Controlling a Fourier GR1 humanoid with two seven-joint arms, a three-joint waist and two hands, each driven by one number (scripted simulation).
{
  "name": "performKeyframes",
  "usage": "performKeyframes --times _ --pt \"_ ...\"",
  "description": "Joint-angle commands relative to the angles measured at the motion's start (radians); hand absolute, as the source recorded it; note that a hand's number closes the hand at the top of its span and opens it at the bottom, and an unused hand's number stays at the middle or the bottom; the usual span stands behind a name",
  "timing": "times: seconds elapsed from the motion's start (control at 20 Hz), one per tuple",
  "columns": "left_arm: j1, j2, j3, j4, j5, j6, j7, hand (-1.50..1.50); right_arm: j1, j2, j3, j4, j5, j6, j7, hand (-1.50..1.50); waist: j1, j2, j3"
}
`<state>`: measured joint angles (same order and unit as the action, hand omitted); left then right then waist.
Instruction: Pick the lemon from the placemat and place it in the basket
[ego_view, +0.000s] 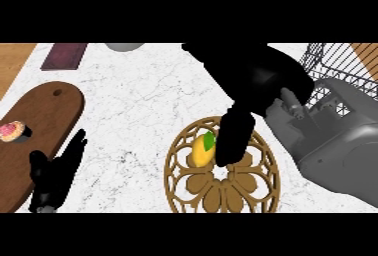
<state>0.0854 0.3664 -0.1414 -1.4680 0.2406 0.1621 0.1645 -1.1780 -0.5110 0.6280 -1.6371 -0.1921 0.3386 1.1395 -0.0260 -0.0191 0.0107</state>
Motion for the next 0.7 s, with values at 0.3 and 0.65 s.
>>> performKeyframes --times 0.3,0.65 --pt "0.086 -0.036 -0.054 0.041 -0.013 -0.004 0.072 0.00 0.101 0.060 0.124 -0.015 0.133 -0.075 0.144 -1.50 0.016 0.012 -0.011" --pt "0.053 -0.037 -0.032 0.074 -0.013 -0.022 0.058 0.00 0.181 0.057 0.145 0.015 0.181 -0.093 0.080 -1.50 0.017 0.016 -0.011"
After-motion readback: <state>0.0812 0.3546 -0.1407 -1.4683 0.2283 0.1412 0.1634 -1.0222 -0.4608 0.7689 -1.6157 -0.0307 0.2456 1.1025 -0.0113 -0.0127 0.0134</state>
